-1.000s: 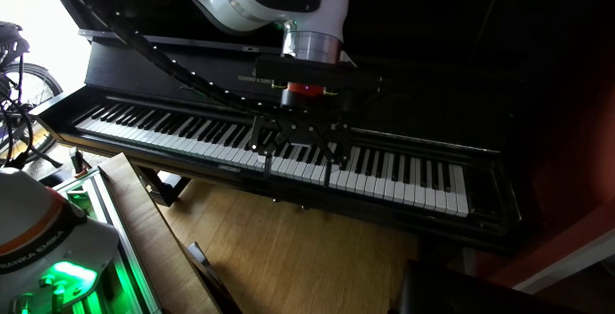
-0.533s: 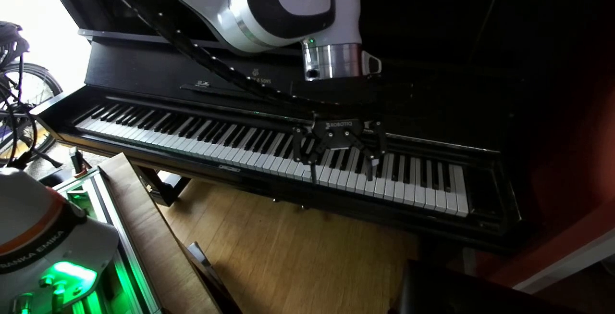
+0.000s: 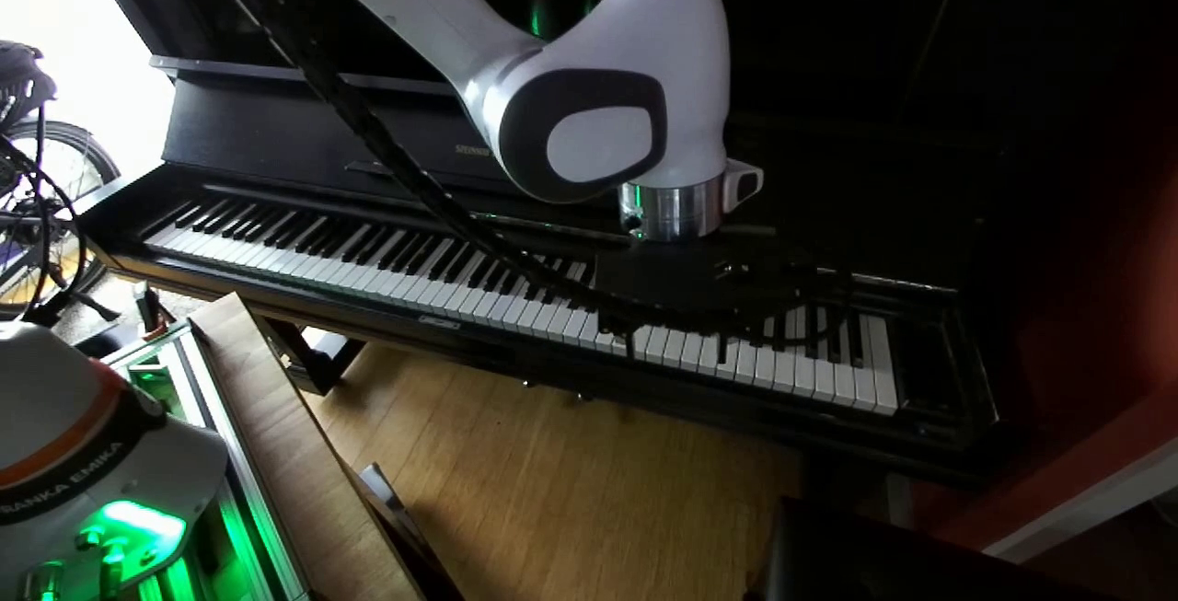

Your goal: Press one keyboard key

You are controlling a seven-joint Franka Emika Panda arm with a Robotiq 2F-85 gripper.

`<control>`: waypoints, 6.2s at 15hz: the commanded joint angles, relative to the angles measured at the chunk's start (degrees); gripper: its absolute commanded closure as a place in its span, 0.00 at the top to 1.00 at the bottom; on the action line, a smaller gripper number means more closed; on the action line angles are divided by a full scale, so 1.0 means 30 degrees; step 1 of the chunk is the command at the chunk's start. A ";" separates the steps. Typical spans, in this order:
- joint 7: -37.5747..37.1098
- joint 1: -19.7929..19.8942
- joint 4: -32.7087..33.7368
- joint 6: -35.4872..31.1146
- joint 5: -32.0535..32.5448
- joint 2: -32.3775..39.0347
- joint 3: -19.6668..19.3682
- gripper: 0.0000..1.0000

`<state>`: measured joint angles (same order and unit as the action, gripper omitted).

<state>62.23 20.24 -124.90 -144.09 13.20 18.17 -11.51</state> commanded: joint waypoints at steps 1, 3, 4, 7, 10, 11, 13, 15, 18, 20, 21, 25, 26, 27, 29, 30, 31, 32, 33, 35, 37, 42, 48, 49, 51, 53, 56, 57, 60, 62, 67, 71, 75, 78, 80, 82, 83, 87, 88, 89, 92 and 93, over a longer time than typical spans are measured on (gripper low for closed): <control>0.0031 -0.0010 0.0050 0.0004 -0.0183 0.0085 0.0027 1.00; 0.0035 0.0015 0.0106 0.0002 -0.0267 0.0104 0.0080 1.00; 0.0036 0.0018 0.0129 0.0002 -0.0274 0.0103 0.0084 1.00; -0.0044 0.0153 0.0569 0.0045 -0.1137 0.0738 0.0407 1.00; 0.0184 0.0378 0.0992 -0.0207 -0.2271 0.1380 0.0817 1.00; 0.0274 0.0456 0.1174 -0.0284 -0.2654 0.1633 0.0970 1.00; 0.0342 0.0571 0.1588 -0.0352 -0.3206 0.2175 0.1186 0.78; 0.0262 0.0588 0.1971 -0.0514 -0.3353 0.2649 0.1275 0.65; 0.0330 0.0723 0.2463 -0.0685 -0.3473 0.3248 0.1459 0.42; 0.0228 0.0707 0.2748 -0.0911 -0.3287 0.3655 0.1460 0.27; 0.0279 0.0764 0.2863 -0.1100 -0.3324 0.3837 0.1542 0.20; 0.0470 0.1069 0.3339 -0.2170 -0.3377 0.4583 0.2041 0.00; 0.0488 0.1149 0.3477 -0.2368 -0.3388 0.4774 0.2188 0.00; 0.0580 0.1292 0.3619 -0.2358 -0.3501 0.4926 0.2411 0.00; 0.0635 0.1449 0.3909 -0.2383 -0.3543 0.5279 0.2694 0.00; 0.0693 0.1563 0.4069 -0.2398 -0.3612 0.5454 0.2857 0.00; 0.0741 0.1658 0.4238 -0.2310 -0.3673 0.5613 0.3010 0.00; 0.0816 0.1771 0.4381 -0.2297 -0.3759 0.5779 0.3178 0.00; 0.0826 0.1823 0.4527 -0.2276 -0.3762 0.5939 0.3251 0.00; 0.0947 0.1991 0.4819 -0.2194 -0.3857 0.6233 0.3453 0.00; 0.1072 0.2098 0.5042 -0.2146 -0.3909 0.6486 0.3588 0.00; 0.1248 0.2372 0.5424 -0.1894 -0.4085 0.6923 0.3940 0.00; 0.1305 0.2492 0.5654 -0.1770 -0.4168 0.7183 0.4078 0.00; 0.1315 0.2512 0.5662 -0.1749 -0.4183 0.7198 0.4107 0.00; 0.1293 0.2542 0.5671 -0.1632 -0.4256 0.7186 0.4172 0.00; 0.1275 0.2547 0.5653 -0.1524 -0.4355 0.7142 0.4236 0.00; 0.1238 0.2535 0.5641 -0.1356 -0.4610 0.7087 0.4341 0.00; 0.1215 0.2503 0.5651 -0.1307 -0.4649 0.7099 0.4339 0.00; 0.1159 0.2418 0.5783 -0.1234 -0.4571 0.7275 0.4165 0.00; 0.1083 0.2340 0.5871 -0.1253 -0.4433 0.7423 0.3995 0.00; 0.1050 0.2277 0.6017 -0.1135 -0.4304 0.7601 0.3838 0.00; 0.1057 0.2173 0.5751 -0.1300 -0.4274 0.7112 0.3898 0.00; 0.0806 0.1816 0.5348 -0.1389 -0.4061 0.6403 0.3761 0.00; 0.0676 0.1510 0.5098 -0.1426 -0.3961 0.5866 0.3711 0.00; 0.0668 0.1361 0.4959 -0.1417 -0.3997 0.5492 0.3738 0.00; 0.0429 0.1040 0.4878 -0.1509 -0.3780 0.5213 0.3473 0.27; 0.0565 0.1132 0.4830 -0.1537 -0.3992 0.5076 0.3624 0.27; 0.0638 0.1090 0.4594 -0.1411 -0.4149 0.4564 0.3683 0.52; 0.0636 0.1099 0.4493 -0.1302 -0.4241 0.4384 0.3735 0.61; 0.0648 0.1088 0.4362 -0.1225 -0.4287 0.4194 0.3759 0.67; 0.0562 0.0947 0.3636 -0.0932 -0.4443 0.3224 0.3824 0.89; 0.0375 0.0752 0.3300 -0.0900 -0.4351 0.2756 0.3721 0.98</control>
<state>64.13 23.64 -110.91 -148.28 0.81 31.04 0.16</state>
